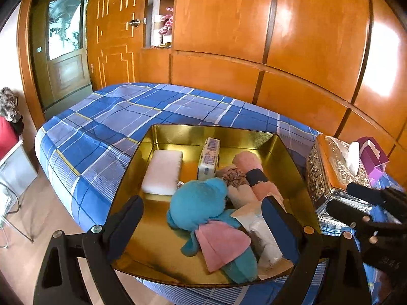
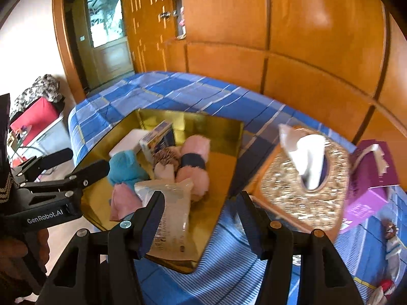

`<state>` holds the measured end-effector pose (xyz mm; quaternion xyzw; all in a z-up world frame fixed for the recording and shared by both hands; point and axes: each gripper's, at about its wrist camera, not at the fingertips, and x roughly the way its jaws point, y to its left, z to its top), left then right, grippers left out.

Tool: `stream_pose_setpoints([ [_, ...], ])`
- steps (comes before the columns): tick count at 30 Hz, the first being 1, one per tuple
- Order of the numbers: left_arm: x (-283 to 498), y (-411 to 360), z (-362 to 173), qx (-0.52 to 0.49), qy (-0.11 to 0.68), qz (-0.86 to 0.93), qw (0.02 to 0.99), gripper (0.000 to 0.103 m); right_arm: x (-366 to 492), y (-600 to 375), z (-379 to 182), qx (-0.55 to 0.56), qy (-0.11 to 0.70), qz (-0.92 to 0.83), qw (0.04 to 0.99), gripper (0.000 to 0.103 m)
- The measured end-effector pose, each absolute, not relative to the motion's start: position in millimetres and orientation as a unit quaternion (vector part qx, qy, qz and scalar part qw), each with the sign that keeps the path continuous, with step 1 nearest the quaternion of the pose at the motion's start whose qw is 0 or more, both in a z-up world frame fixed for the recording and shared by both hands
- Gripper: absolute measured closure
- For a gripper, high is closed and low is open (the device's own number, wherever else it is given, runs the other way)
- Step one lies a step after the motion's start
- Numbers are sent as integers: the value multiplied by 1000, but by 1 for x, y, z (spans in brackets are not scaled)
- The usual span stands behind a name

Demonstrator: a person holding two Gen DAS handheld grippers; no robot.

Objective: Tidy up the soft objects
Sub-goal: 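Carry the cleaning-wipes pack into the gold tray and open the right gripper, then move both tools back toward the scrunchie and knit glove on the bed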

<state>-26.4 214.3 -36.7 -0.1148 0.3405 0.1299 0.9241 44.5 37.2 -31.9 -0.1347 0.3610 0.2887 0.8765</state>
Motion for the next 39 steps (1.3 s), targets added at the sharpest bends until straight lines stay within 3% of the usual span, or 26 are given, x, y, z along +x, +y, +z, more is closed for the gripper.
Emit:
stream_pose_setpoints([
  [7, -27, 203, -35, -102, 339, 117, 928, 9, 34, 14, -16, -111, 320, 261, 904, 25],
  [11, -27, 196, -33, -92, 335, 109, 932, 9, 32, -7, -7, -91, 292, 222, 926, 25],
  [17, -29, 184, -30, -78, 330, 94, 936, 9, 49, -46, -9, -65, 331, 195, 921, 24],
  [19, -30, 181, -29, -73, 328, 88, 938, 9, 52, -63, -11, -53, 335, 178, 924, 15],
  [39, -37, 129, -27, -20, 332, -1, 943, 7, 88, -288, 2, 59, 333, -103, 935, 15],
])
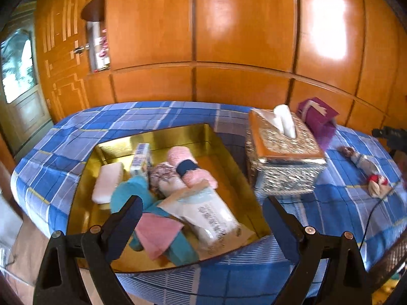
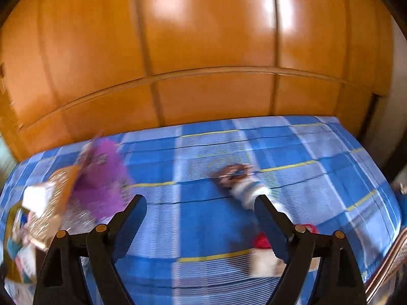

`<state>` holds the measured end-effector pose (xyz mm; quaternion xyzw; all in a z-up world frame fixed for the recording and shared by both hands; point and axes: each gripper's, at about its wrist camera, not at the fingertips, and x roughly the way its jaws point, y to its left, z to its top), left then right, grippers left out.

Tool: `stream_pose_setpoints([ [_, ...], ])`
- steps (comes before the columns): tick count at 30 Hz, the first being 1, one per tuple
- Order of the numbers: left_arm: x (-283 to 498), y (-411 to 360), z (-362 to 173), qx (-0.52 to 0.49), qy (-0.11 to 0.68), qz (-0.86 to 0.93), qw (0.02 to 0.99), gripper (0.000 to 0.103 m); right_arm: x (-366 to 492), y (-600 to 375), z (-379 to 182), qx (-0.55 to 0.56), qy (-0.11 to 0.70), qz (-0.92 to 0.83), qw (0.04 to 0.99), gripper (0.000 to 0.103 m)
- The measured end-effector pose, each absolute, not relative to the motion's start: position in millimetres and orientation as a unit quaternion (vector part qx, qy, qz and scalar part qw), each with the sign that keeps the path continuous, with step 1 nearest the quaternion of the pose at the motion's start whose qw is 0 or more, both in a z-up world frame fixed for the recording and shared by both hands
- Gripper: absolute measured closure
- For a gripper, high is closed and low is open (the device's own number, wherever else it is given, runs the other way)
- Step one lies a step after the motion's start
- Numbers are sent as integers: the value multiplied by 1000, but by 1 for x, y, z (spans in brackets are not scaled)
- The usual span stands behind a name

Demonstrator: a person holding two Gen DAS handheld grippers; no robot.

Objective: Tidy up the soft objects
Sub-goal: 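Move both tools back toward the scrunchie and knit glove on the bed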

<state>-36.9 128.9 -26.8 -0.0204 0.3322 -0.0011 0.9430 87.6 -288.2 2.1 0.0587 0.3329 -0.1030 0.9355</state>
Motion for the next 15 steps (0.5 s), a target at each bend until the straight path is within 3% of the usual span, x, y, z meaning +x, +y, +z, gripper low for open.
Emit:
stream_pose_setpoints([
  [10, -43, 74, -22, 38, 344, -117, 931, 7, 96, -386, -16, 149, 322, -210, 911, 15],
  [15, -42, 38, -15, 71, 343, -174, 920, 7, 86, -438, -42, 279, 330, -235, 870, 15],
])
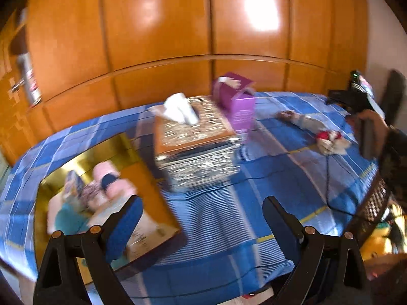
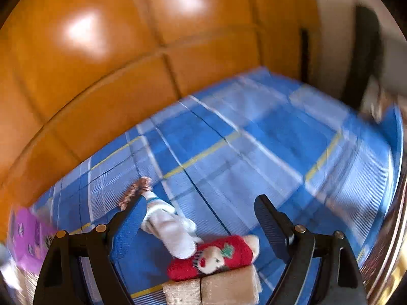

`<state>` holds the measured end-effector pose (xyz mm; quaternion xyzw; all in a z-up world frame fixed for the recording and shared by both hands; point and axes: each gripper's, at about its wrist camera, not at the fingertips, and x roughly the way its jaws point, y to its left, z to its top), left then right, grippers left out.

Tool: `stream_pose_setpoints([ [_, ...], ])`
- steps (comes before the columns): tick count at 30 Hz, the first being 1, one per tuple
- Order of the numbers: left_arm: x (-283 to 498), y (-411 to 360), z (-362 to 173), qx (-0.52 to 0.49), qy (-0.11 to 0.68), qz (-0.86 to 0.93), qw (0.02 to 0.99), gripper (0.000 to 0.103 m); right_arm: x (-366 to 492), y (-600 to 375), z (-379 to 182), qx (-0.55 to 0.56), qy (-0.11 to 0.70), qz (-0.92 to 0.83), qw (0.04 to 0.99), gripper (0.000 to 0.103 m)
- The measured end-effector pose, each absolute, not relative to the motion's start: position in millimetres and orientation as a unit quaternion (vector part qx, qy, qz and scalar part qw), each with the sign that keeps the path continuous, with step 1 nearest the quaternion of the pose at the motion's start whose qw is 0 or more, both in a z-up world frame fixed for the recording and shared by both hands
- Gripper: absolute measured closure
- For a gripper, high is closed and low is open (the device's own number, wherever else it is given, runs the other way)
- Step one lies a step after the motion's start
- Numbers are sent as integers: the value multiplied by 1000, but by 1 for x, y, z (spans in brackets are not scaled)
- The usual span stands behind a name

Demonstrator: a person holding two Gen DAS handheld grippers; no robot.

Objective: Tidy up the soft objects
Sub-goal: 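Move both tools back toward the scrunchie and knit glove on the bed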

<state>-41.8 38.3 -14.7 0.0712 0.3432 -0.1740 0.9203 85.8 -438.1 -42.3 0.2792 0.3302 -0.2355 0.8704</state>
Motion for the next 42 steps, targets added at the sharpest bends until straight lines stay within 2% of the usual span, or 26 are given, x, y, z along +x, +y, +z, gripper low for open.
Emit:
stream_pose_setpoints([
  [8, -22, -20, -6, 102, 359, -252, 893, 8, 70, -458, -58, 379, 323, -207, 842, 15],
  [18, 11, -90, -6, 162, 368, -290, 868, 10, 73, -459, -65, 416, 326, -173, 831, 15],
  [30, 88, -176, 4, 104, 420, -313, 845, 25, 70, -464, -70, 447, 329, -159, 816, 15],
  [42, 199, -262, -34, 35, 489, -267, 830, 27, 68, -467, -67, 470, 315, -132, 814, 15],
])
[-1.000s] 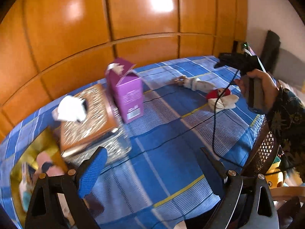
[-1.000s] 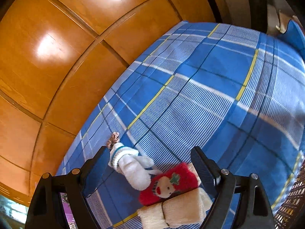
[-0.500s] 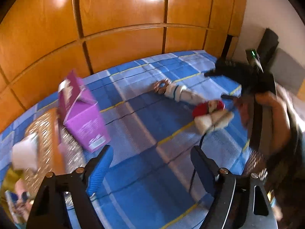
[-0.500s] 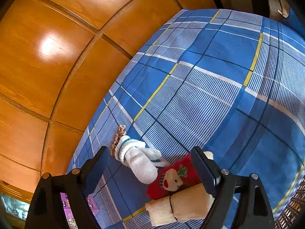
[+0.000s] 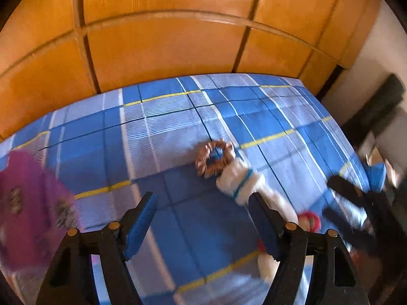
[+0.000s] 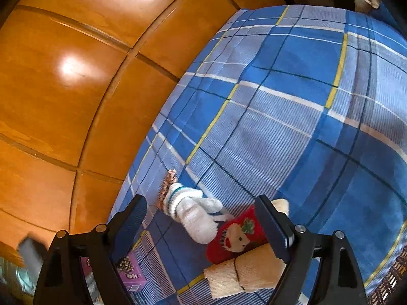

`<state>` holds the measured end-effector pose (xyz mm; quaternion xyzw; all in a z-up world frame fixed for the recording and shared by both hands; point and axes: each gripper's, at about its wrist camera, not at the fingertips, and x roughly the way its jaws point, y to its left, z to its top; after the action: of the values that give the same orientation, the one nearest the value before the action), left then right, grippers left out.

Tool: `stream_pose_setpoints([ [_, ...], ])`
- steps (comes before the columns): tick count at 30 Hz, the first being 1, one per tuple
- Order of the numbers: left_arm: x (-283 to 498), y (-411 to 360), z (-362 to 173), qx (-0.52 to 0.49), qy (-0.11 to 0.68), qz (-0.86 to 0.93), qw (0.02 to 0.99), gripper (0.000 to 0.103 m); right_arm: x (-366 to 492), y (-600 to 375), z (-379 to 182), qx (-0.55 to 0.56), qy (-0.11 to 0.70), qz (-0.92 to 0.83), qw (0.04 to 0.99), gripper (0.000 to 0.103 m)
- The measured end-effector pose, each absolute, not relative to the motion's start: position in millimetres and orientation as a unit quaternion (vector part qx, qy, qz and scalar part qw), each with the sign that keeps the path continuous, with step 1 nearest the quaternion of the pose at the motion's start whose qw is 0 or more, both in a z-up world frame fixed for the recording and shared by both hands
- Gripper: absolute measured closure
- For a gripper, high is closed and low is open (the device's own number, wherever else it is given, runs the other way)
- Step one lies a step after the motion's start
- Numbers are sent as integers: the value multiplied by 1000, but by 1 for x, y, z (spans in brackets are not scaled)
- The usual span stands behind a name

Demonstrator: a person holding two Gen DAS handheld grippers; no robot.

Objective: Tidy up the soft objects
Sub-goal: 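Move both tools back toward the scrunchie and knit glove on the bed, then grasp the brown scrunchie with the left gripper while the right gripper grasps the white knit glove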

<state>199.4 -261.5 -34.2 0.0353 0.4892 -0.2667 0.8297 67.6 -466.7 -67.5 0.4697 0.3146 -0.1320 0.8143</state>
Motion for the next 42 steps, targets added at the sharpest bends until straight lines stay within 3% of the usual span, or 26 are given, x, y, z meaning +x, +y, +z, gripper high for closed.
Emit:
stream_pose_setpoints([
  [14, 274, -338, -92, 56, 554, -247, 793, 24, 74, -464, -73, 496, 320, -82, 803, 15],
  [15, 276, -340, -96, 61, 558, -246, 790, 35, 74, -464, -73, 497, 319, -82, 803, 15],
  [16, 277, -341, -99, 67, 560, -242, 790, 66, 73, -464, -73, 497, 318, -84, 803, 15],
  [17, 279, -340, -102, 69, 561, -236, 791, 76, 73, -464, -73, 497, 317, -84, 803, 15],
  [19, 279, -332, -101, 58, 557, -238, 793, 81, 73, -465, -74, 498, 318, -86, 802, 15],
  [24, 277, -297, -92, 23, 552, -225, 802, 83, 73, -464, -74, 495, 319, -87, 804, 15],
  [35, 175, -229, -89, 92, 514, -224, 823, 83, 79, -454, -74, 469, 339, -81, 812, 15],
  [42, 137, -213, -110, 106, 481, -252, 833, 83, 96, -431, -64, 377, 383, -88, 839, 15],
])
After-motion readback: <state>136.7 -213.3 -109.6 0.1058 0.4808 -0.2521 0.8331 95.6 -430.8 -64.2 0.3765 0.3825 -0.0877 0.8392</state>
